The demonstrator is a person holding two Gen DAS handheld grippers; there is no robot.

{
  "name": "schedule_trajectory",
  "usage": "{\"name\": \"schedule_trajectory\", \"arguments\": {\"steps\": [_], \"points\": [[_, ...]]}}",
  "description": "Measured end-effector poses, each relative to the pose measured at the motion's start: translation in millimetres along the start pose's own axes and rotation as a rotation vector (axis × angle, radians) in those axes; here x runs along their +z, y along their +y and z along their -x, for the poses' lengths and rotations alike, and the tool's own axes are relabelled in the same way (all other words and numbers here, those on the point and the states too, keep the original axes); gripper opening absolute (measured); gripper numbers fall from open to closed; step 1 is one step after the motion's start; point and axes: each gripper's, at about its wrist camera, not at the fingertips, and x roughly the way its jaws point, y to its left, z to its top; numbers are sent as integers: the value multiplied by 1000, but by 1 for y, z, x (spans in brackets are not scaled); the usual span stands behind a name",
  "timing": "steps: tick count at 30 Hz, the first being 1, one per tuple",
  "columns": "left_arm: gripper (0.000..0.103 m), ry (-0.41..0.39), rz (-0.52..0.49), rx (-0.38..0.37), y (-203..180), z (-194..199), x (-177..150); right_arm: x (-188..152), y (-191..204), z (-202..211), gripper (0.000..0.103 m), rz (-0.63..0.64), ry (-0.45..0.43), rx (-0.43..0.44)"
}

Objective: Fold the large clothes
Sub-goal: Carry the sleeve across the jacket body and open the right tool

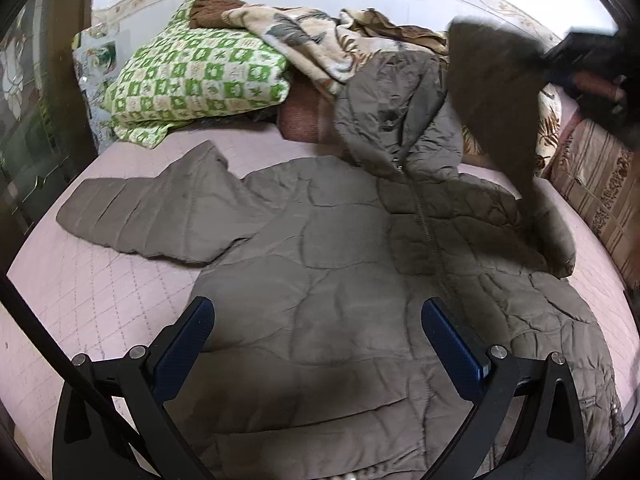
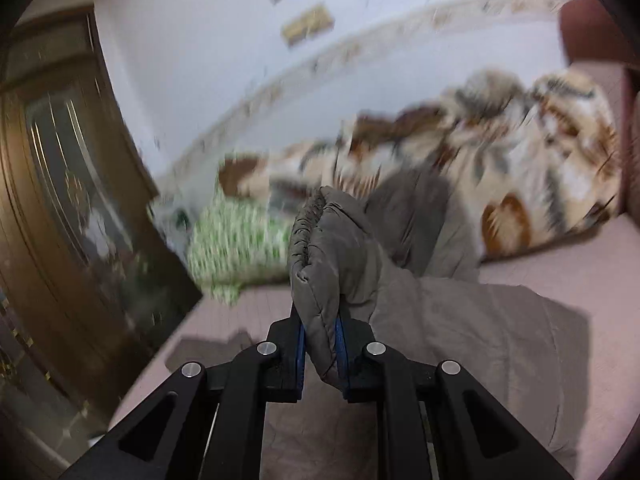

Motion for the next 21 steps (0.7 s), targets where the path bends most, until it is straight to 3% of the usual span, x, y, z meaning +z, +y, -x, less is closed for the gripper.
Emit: {"name": "schedule_trajectory", "arguments": {"steps": [6, 11, 13, 14, 15, 21], "points": [[103, 16, 8, 19, 14, -2, -4, -67, 1, -102, 14, -28, 206, -18], [103, 42, 23, 18, 18, -8, -5, -108, -3, -146, 16, -66, 302, -12], [103, 50, 26, 15, 18, -11, -4, -118, -6, -159, 27, -82, 344, -19], [103, 54, 29, 13, 17, -13, -3, -124, -11, -167, 44, -102, 375, -21], [103, 55, 29, 16, 16, -14, -2, -129, -14, -171, 53, -116, 402, -8], [103, 63, 24, 42, 15, -27, 6, -129, -24, -154, 58, -156, 438, 115]]}}
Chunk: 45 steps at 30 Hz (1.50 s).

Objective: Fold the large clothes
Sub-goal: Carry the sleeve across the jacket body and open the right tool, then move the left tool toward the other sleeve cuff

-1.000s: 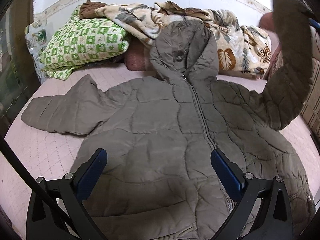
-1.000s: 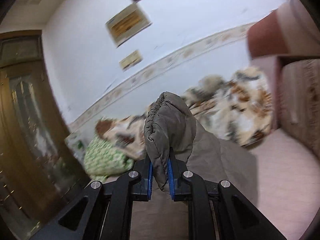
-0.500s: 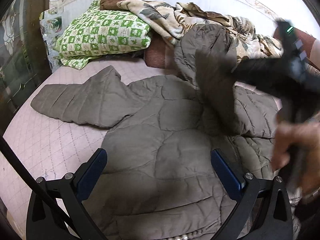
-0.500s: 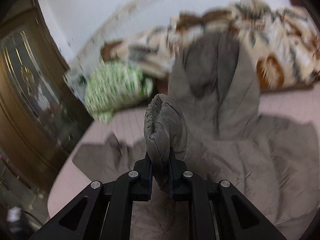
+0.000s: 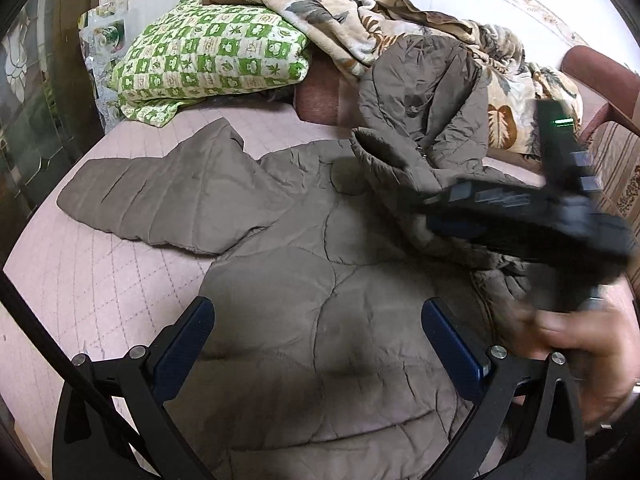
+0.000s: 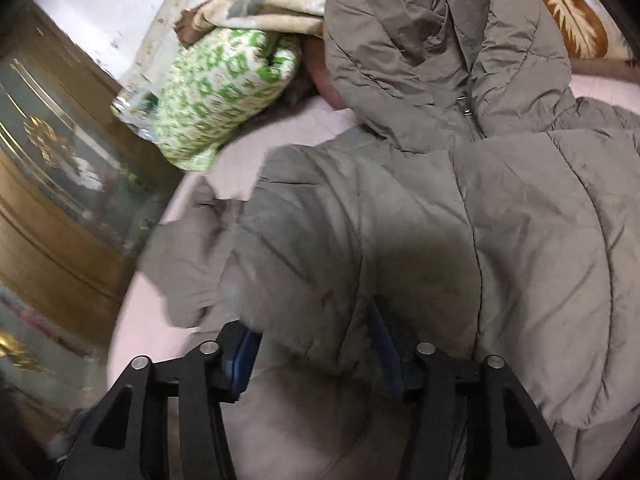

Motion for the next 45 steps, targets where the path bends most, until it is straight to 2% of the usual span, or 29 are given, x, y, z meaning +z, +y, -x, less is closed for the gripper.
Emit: {"name": "schedule_trajectory", "arguments": {"steps": [2, 3, 6, 8, 11, 13, 15, 17, 19, 21, 24, 27, 29, 34, 38, 41, 45], "points": [[103, 8, 10, 6, 1, -6, 4, 0, 2, 25, 59, 8, -19, 68], [103, 16, 16, 8, 1, -10, 6, -1, 4, 37, 63, 24, -33, 74], [103, 25, 34, 15, 0, -16, 10, 3, 6, 78, 66, 90, -92, 31], [103, 25, 34, 17, -2, -17, 11, 9, -6, 110, 68, 115, -168, -95], [103, 16, 17, 17, -6, -17, 11, 19, -46, 141, 69, 90, -215, -378], [103, 8, 1, 21, -10, -17, 11, 21, -78, 150, 69, 50, -211, -529], [103, 11, -8, 24, -12, -19, 11, 19, -112, 147, 68, -6, -159, -630], [103, 20, -10, 21, -13, -22, 11, 9, -141, 135, 68, -54, -106, -664], [103, 23, -13, 20, -14, -23, 11, -4, -155, 120, 70, -45, -50, -669], [103, 17, -20, 24, -14, -22, 12, -10, -156, 113, 72, -2, -54, -696], [103, 5, -10, 24, -7, -18, 13, -6, -148, 124, 72, -10, -53, -718], [103, -8, 15, 32, 5, -14, 15, -4, -122, 140, 72, 31, -120, -697], [103, -9, 37, 36, 14, -12, 16, -9, -98, 149, 72, 76, -135, -652], [103, -25, 87, 55, 35, -5, 17, -47, -41, 167, 72, 153, -154, -453], [103, -47, 104, 99, 45, 0, 15, -82, 5, 167, 72, 244, -145, -366], [103, -56, 116, 124, 51, 1, 14, -97, 29, 154, 76, 275, -150, -284], [103, -59, 97, 172, 55, -2, 10, -104, 40, 136, 76, 357, -130, -283]]}}
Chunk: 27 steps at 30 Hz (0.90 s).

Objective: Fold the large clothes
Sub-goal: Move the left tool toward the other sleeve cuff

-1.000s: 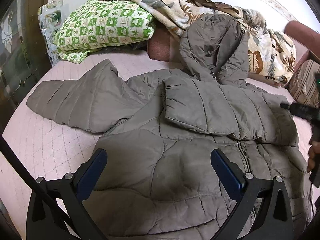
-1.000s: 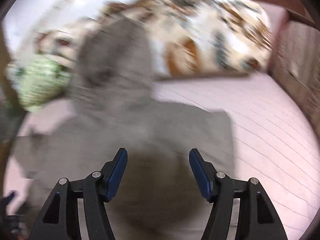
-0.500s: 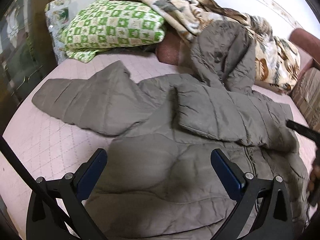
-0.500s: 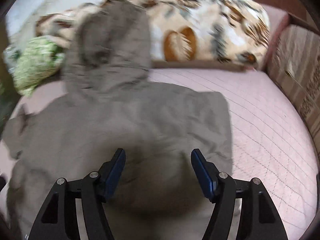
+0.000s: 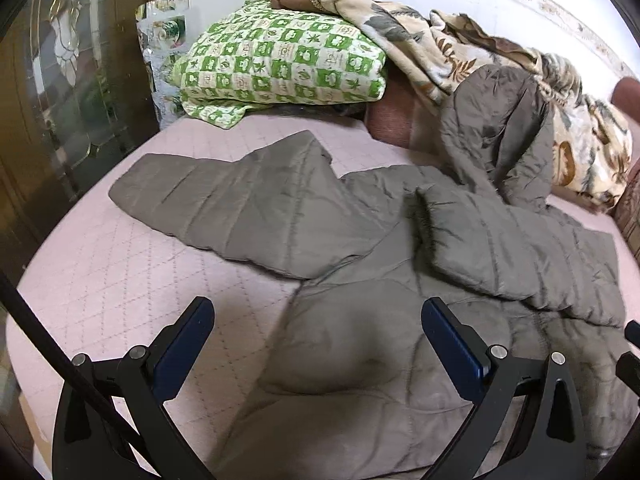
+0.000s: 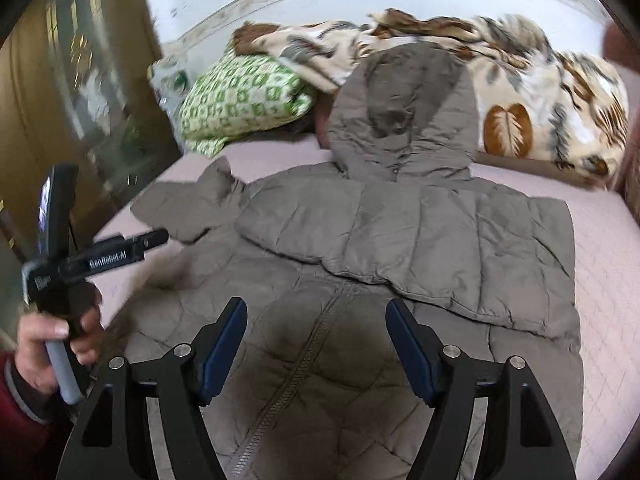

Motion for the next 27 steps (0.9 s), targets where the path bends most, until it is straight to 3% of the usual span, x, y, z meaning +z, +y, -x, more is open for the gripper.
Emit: {"name": "schedule_trajectory", "arguments": {"steps": [10, 27], "points": [[103, 2, -11, 28, -2, -6, 0, -2, 0, -12, 76, -7, 26, 70], [103, 1, 5, 46, 12, -7, 2, -5, -5, -21, 76, -13, 50, 70]]}}
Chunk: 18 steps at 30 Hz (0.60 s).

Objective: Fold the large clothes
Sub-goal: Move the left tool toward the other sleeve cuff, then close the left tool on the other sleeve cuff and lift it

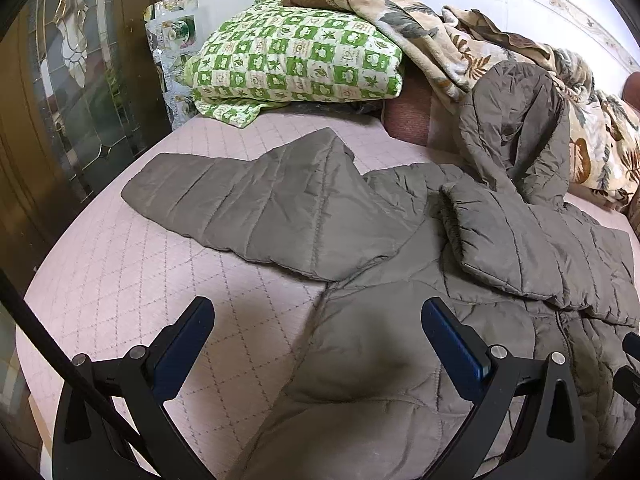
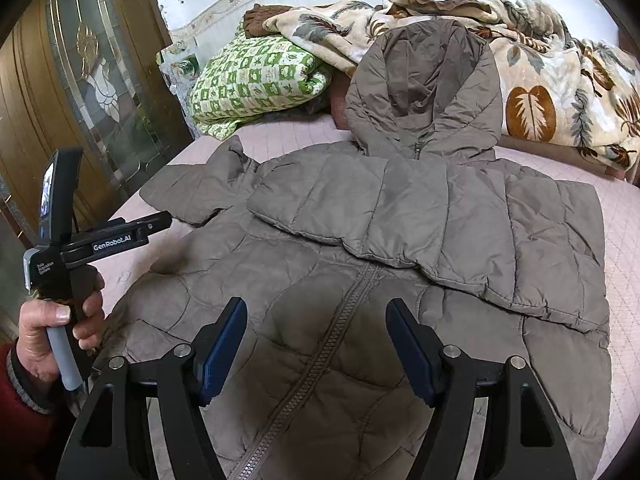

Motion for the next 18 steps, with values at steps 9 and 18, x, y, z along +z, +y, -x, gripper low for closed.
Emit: {"name": "schedule_trajectory", "arguments": {"steps": [9, 18], "points": [[103, 19, 86, 24, 35, -10, 10, 1, -8, -7, 76, -20, 15, -8], [103, -13, 275, 23, 124, -24, 41, 1, -13, -4, 76, -33, 9, -3]]}}
